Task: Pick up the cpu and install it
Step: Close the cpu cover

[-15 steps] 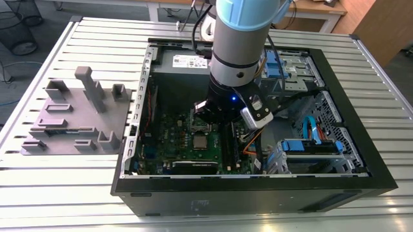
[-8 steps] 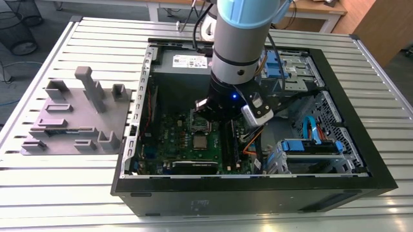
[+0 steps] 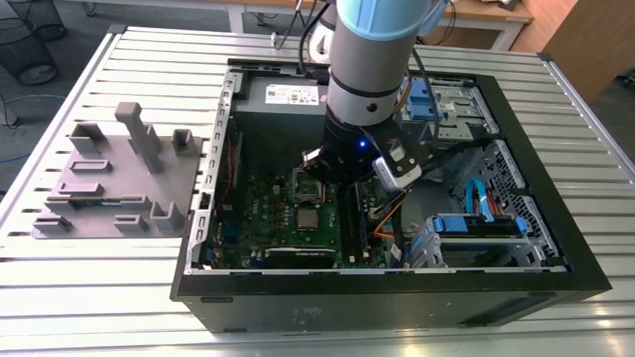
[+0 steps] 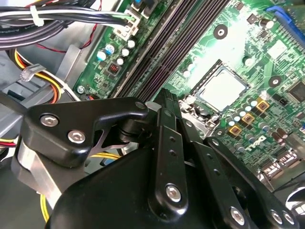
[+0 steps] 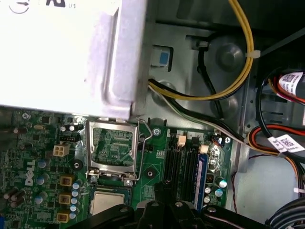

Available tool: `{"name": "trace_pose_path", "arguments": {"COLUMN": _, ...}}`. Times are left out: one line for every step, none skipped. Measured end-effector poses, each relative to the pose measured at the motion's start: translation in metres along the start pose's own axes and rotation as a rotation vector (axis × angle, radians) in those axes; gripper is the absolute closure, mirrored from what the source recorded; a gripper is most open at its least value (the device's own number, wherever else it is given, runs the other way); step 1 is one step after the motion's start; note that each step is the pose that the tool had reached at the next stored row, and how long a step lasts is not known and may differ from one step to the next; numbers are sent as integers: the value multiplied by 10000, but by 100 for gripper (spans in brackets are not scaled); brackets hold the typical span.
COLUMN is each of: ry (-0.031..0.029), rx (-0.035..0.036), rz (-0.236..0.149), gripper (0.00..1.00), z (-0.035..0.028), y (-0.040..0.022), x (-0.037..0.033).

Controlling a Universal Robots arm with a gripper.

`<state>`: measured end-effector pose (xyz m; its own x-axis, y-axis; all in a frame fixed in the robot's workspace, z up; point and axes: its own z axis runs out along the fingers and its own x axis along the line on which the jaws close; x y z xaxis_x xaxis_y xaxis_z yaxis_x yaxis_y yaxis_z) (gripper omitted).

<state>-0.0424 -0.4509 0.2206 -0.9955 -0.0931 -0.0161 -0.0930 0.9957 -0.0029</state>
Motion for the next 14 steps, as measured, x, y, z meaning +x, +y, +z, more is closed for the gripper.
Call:
{"name": "trace_pose_path", "arguments": {"ry": 0, "rx": -1, "rz": -2, "gripper": 89, "z": 1, "y": 7, "x": -5}}
{"name": "trace_pose_path", "arguments": {"ry": -1, "rx": -2, "rz": -4, "gripper": 89, "z": 2, "y": 13, "x": -10}}
{"name": "trace_pose_path", "arguments": {"ry": 0, "rx": -2, "rz": -6, "gripper": 89, "z": 2, "y": 18, "x": -14}}
{"name": "trace_pose_path", "arguments": {"ry": 0, "rx": -3, "rz": -7, "gripper": 89, "z": 3, "y": 24, "x": -19}}
{"name": "trace_pose_path", "arguments": {"ry": -1, "rx": -4, "rz": -9, "gripper": 89, "z": 4, "y": 27, "x": -22}}
{"name": "trace_pose_path", "arguments": {"ry": -1, "rx": -5, "rz": -9, "gripper": 89, "z": 4, "y": 28, "x": -22}}
{"name": "trace_pose_path", "arguments": {"ry": -1, "rx": -4, "rz": -9, "gripper": 89, "z": 4, "y": 29, "x": -22}}
{"name": "trace_pose_path", "arguments": {"ry": 0, "rx": -4, "rz": -9, "gripper": 89, "z": 4, "y": 29, "x": -23}}
{"name": "trace_pose_path", "arguments": {"ry": -1, "rx": -3, "rz": -10, "gripper": 89, "z": 4, "y": 30, "x": -23}}
{"name": "trace_pose_path", "arguments": {"ry": -1, "rx": -4, "rz": -11, "gripper": 89, "z": 4, "y": 31, "x": -24}}
{"name": "trace_pose_path", "arguments": {"ry": 0, "rx": -4, "rz": -10, "gripper": 89, "z": 4, "y": 32, "x": -24}}
{"name": "trace_pose_path", "arguments": {"ry": -1, "rx": -4, "rz": -10, "gripper": 89, "z": 4, "y": 34, "x": -24}}
{"name": "trace_pose_path", "arguments": {"ry": -1, "rx": -4, "rz": -10, "gripper": 89, "z": 5, "y": 36, "x": -24}}
{"name": "trace_pose_path", "arguments": {"ry": -1, "rx": -4, "rz": -10, "gripper": 89, "z": 5, "y": 38, "x": -24}}
